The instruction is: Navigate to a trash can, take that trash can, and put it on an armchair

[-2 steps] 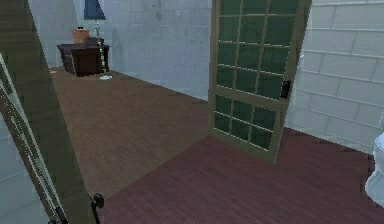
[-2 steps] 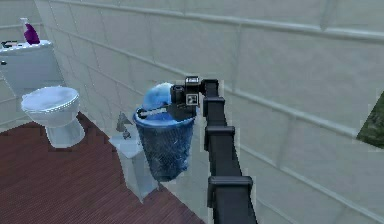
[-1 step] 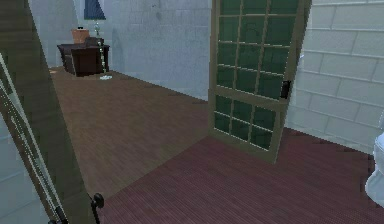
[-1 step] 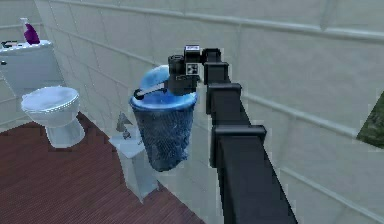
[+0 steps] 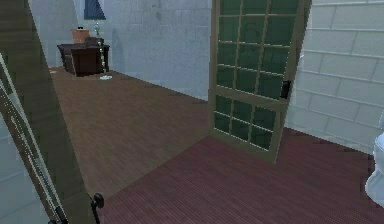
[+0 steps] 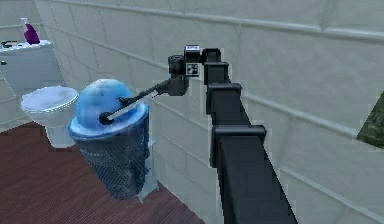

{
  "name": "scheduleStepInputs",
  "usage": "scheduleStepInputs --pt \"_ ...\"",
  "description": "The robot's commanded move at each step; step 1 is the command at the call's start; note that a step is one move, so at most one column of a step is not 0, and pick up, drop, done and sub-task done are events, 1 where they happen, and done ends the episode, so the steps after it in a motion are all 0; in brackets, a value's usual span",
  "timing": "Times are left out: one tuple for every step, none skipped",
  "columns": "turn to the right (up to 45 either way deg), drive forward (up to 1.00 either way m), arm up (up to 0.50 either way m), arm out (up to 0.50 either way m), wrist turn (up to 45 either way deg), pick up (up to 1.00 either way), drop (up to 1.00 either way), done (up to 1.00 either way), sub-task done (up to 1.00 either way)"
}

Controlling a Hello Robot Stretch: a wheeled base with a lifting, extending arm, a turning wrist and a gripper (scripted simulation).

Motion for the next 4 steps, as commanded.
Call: scheduleStepInputs --pt "0.0 0.00 0.00 0.00 -45.0 0.00 0.00 0.00 0.00" --pt "0.0 0.00 0.00 0.00 -6.0 0.00 0.00 0.00 0.00" --pt "0.0 0.00 0.00 -0.36 0.0 0.00 0.00 0.00 0.00" --pt "15.0 0.00 0.00 0.00 0.0 0.00 0.00 0.00 0.00"
